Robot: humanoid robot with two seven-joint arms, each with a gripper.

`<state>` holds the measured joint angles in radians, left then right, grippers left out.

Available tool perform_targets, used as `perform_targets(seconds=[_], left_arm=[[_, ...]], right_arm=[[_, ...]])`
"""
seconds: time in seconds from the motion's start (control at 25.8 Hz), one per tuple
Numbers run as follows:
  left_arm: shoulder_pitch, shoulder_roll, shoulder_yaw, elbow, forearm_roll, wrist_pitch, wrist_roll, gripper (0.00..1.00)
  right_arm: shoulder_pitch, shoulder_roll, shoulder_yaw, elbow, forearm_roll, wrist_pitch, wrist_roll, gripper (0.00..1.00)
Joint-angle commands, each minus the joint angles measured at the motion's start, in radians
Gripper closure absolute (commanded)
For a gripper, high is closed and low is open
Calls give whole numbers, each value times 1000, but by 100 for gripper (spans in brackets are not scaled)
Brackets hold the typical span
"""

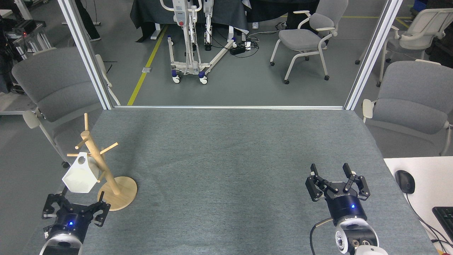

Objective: Hang cup on storage rack
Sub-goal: 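Release the cup and withdraw the left gripper from the stand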

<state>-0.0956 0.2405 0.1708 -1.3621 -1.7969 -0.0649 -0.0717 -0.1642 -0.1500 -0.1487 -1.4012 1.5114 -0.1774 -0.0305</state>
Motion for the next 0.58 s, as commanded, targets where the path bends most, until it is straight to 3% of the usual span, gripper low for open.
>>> perform_targets(seconds=[0.0,0.15,0.39,0.54], left_arm=[[2,-26,-4,3,4,-9,3,2],[36,-113,-8,-8,5,-36,29,1],[13,-356,-17,-6,5,-81,136,1],[-55,-374,-116,-8,13,-55,144,1]], right_arm=[[35,60,-3,-51,26,1,-2,0],[61,89,-5,-90,26,1,-3,0],[61,104,-19,-87,26,1,-3,0],[66,92,-15,-84,23,1,-3,0]])
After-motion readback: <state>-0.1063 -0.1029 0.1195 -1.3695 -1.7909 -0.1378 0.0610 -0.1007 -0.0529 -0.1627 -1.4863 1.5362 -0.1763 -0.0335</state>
